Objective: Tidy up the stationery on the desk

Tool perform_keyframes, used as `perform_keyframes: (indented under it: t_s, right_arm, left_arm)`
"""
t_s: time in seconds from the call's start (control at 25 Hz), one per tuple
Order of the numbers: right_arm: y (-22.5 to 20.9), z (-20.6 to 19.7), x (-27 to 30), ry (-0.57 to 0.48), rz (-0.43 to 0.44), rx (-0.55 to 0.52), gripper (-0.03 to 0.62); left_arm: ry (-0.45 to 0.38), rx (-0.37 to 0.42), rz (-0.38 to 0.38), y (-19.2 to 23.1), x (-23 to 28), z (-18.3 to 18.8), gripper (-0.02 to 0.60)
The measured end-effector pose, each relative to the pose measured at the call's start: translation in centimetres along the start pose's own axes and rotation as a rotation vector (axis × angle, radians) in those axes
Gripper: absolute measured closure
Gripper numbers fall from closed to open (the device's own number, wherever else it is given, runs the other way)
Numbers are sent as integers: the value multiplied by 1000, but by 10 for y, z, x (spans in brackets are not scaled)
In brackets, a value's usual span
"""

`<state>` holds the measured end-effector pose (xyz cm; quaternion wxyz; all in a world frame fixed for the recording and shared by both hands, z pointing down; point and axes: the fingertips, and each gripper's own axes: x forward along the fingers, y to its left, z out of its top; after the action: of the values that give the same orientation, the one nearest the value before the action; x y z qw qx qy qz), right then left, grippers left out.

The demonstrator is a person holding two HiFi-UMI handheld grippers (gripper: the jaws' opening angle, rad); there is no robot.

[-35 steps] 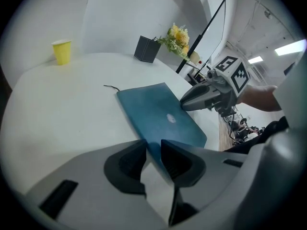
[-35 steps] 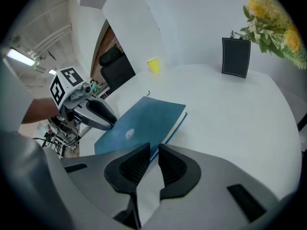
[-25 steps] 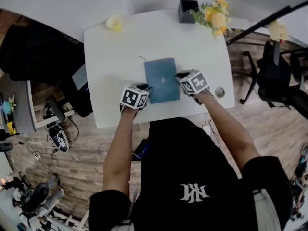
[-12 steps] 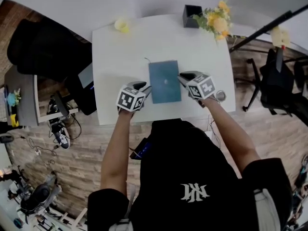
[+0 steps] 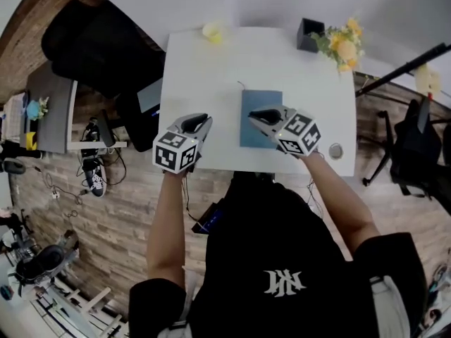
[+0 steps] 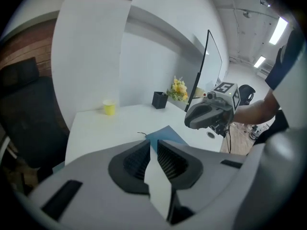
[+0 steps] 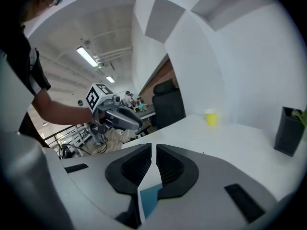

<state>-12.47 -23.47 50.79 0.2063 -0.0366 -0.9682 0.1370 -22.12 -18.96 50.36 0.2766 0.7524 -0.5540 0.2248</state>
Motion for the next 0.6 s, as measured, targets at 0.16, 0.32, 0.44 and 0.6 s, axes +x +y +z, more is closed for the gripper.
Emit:
perform_keyframes:
  t_s: [0.16, 0.32, 0.44, 0.6]
  right_arm:
    - [42, 6, 37, 35, 132, -121, 539]
    - [78, -1, 72, 118, 246, -241, 532]
    - [98, -11, 98, 190, 328, -306, 477]
    - [120, -30, 134, 276, 396, -370, 454]
  left_arm:
    - [-23, -47, 63, 14, -40, -23, 540]
    - [-32, -122, 92, 24, -70, -60, 543]
    - [-30, -173, 99, 30, -83, -91, 543]
    - [-23, -219, 71, 40, -97, -132, 543]
